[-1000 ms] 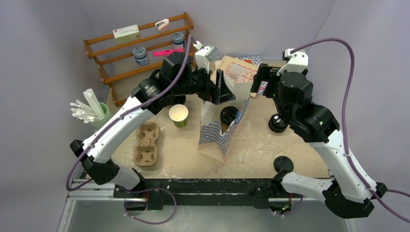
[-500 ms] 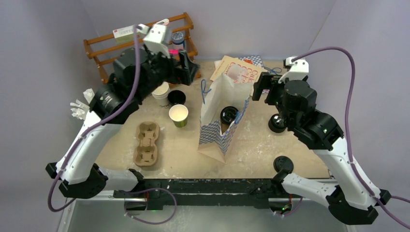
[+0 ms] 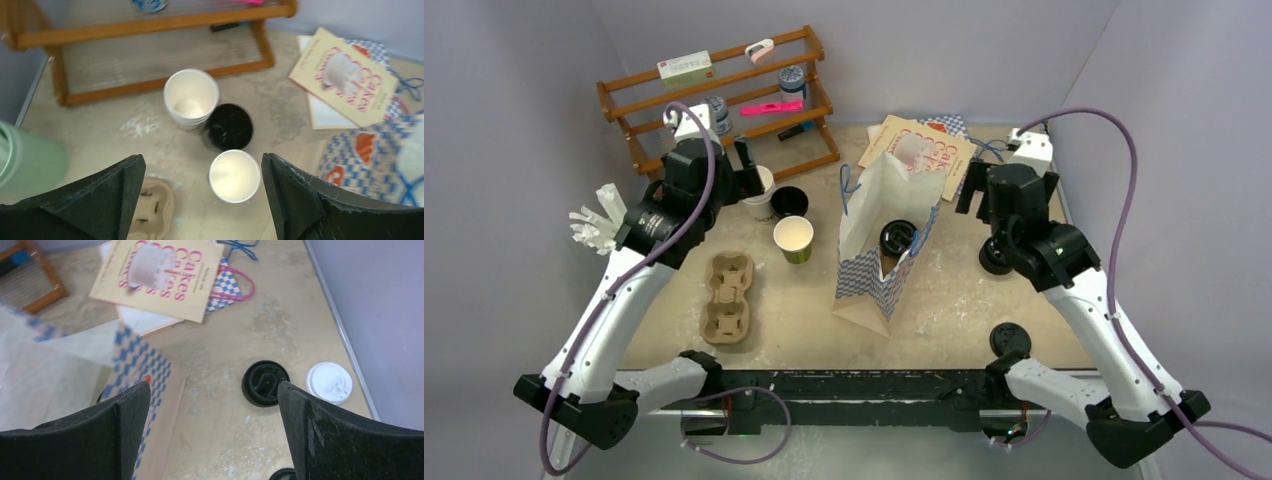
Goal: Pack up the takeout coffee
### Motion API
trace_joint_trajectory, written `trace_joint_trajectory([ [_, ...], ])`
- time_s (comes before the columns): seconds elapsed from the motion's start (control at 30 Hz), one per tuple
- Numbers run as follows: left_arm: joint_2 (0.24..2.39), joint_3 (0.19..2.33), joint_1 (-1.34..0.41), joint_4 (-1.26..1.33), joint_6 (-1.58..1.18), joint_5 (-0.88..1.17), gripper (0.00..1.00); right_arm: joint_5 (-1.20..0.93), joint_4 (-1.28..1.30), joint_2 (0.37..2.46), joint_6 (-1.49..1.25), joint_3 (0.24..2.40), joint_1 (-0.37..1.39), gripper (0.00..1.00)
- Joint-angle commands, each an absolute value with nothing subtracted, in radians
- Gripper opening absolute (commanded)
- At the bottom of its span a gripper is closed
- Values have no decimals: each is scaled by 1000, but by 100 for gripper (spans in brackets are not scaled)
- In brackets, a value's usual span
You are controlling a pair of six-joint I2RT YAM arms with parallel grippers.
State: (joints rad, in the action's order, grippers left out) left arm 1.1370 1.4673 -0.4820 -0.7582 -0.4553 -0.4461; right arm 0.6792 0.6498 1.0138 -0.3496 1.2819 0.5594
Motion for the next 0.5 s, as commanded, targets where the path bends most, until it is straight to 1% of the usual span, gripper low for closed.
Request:
trace_joint_trajectory([
  [0.0, 1062, 1350, -351, -745, -563, -450, 91, 594, 613, 1010, -406, 1241, 355, 99],
  [0.07, 1054, 1295, -285, -724, -579, -397, 91, 567, 603, 1016, -441, 1209, 280, 99],
  [0.13, 1055, 1248, -229, -711, -595, -372, 92, 571, 575, 1022, -467, 1163, 265, 98],
  [0.23, 1065, 1181, -178, -670, -610, -396, 93, 568, 466, 1026, -468, 1066, 258, 98],
  [0.27, 1070, 1153, -170, -652, -619, -411, 95, 546, 404, 1026, -438, 1029, 257, 98],
  [0.37, 1049, 1034, -166, -516, -572, -394, 98, 455, 237, 1039, -322, 934, 256, 99],
  [0.47, 990, 880, -166, -357, -516, -449, 99, 509, 197, 1089, -319, 903, 256, 99],
])
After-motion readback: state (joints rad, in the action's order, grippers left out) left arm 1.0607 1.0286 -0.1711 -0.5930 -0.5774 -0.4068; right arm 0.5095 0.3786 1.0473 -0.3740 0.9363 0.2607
